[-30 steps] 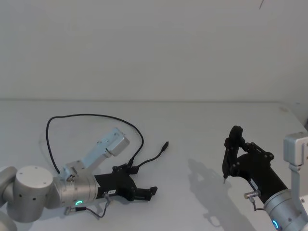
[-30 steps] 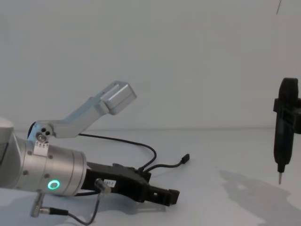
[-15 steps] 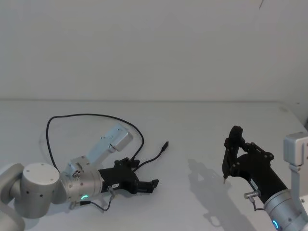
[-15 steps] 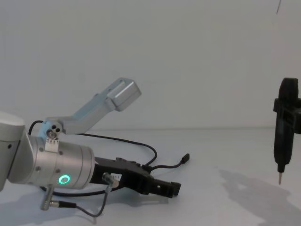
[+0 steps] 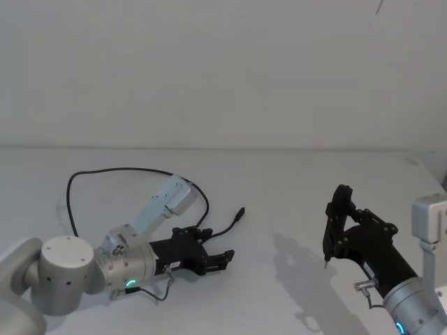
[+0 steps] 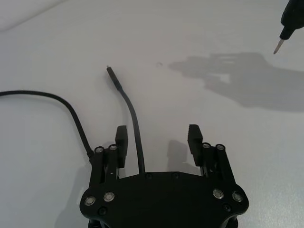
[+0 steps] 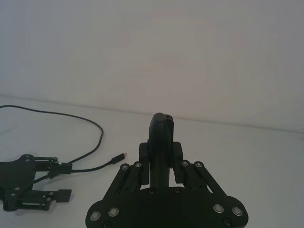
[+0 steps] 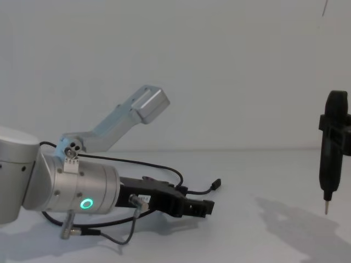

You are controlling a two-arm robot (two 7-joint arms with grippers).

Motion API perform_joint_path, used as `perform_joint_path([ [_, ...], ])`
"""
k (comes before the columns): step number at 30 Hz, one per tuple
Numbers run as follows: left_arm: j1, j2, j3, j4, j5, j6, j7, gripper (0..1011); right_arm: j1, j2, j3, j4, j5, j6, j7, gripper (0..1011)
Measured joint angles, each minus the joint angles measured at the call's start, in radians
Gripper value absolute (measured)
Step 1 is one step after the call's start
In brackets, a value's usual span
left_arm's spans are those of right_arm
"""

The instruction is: Pick up the data cable with the one hand.

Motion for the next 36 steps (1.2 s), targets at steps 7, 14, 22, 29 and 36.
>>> perform_joint_path([
  [7,-0.008,-0.012,-0.001,0.018,0.000,-0.015,-0.017,585,0.000,0.000,0.000,0.000,0.000,0.000,0.000,279],
  [14,-0.006,-0.014,0.000,0.019,-0.002,-0.016,-0.022,336,0.000,0.000,0.000,0.000,0.000,0.000,0.000,279],
  [22,0.003,-0.014,0.000,0.015,-0.005,-0.014,-0.021,107,0.000,0.000,0.000,0.000,0.000,0.000,0.000,279],
  [29,0.013,-0.013,-0.001,0.002,-0.010,-0.007,-0.019,47,0.000,0.000,0.000,0.000,0.000,0.000,0.000,279],
  [36,0.016,0.006,0.005,-0.027,-0.015,-0.005,-0.043,47,0.000,0.000,0.000,0.000,0.000,0.000,0.000,279],
])
